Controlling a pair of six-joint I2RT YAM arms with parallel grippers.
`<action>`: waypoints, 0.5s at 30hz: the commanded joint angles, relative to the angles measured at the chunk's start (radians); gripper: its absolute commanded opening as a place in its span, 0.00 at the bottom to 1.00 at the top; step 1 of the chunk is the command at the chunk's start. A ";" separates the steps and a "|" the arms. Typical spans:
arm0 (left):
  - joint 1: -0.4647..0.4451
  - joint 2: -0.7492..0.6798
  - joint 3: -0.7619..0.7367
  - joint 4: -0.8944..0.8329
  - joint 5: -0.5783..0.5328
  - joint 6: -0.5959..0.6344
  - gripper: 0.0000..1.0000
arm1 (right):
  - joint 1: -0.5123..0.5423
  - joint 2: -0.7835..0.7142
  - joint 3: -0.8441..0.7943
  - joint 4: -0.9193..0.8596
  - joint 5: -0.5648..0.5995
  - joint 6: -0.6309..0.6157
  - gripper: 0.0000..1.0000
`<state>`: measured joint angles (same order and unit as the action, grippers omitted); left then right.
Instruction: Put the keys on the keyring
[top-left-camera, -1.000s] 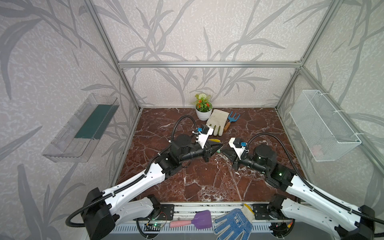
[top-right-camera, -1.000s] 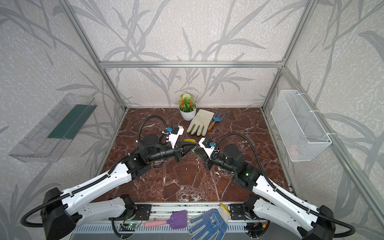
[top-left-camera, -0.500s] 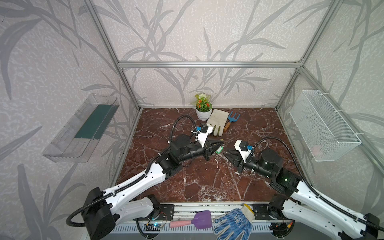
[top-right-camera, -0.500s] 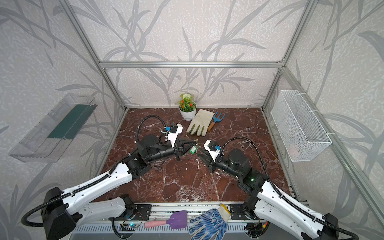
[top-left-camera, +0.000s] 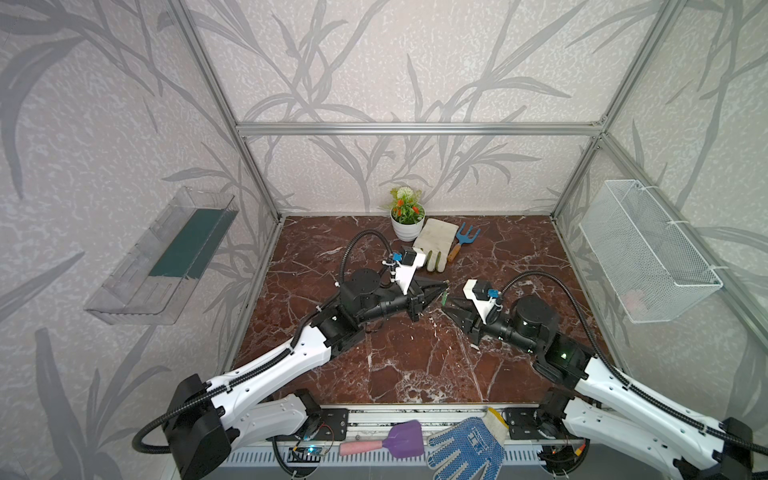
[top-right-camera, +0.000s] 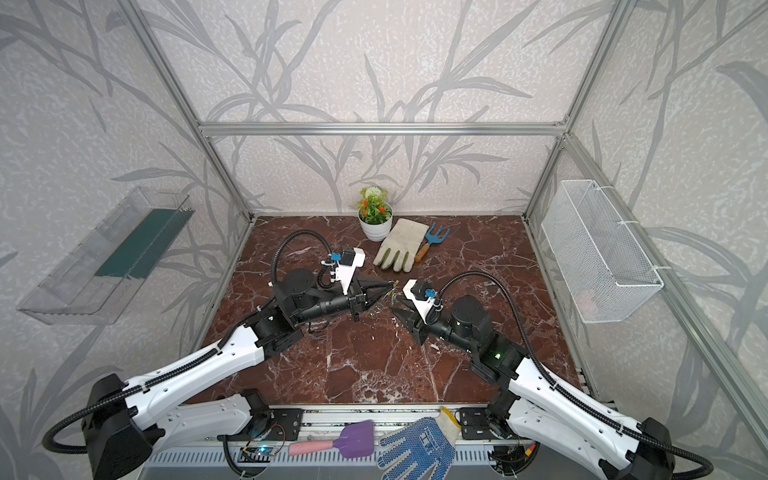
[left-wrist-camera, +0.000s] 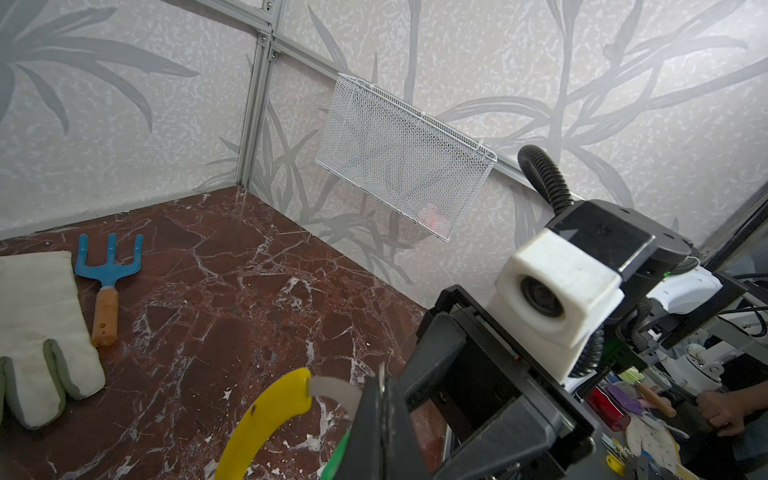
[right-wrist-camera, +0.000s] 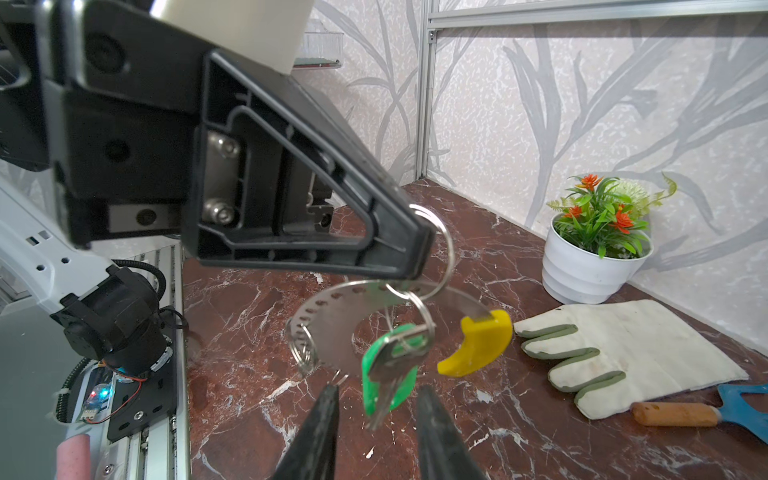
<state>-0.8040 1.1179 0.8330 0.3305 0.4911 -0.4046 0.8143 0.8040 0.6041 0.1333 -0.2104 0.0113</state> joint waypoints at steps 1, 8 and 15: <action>-0.003 0.005 0.003 0.049 0.021 -0.009 0.00 | -0.003 0.010 0.015 0.057 -0.007 0.005 0.33; -0.003 0.014 0.008 0.051 0.023 -0.019 0.00 | -0.003 0.026 0.014 0.090 0.010 0.012 0.33; -0.003 0.013 0.010 0.039 0.018 -0.013 0.00 | -0.003 -0.020 -0.008 0.085 0.049 -0.010 0.02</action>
<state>-0.8040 1.1332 0.8330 0.3347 0.4995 -0.4198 0.8143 0.8169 0.6018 0.1886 -0.1829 0.0113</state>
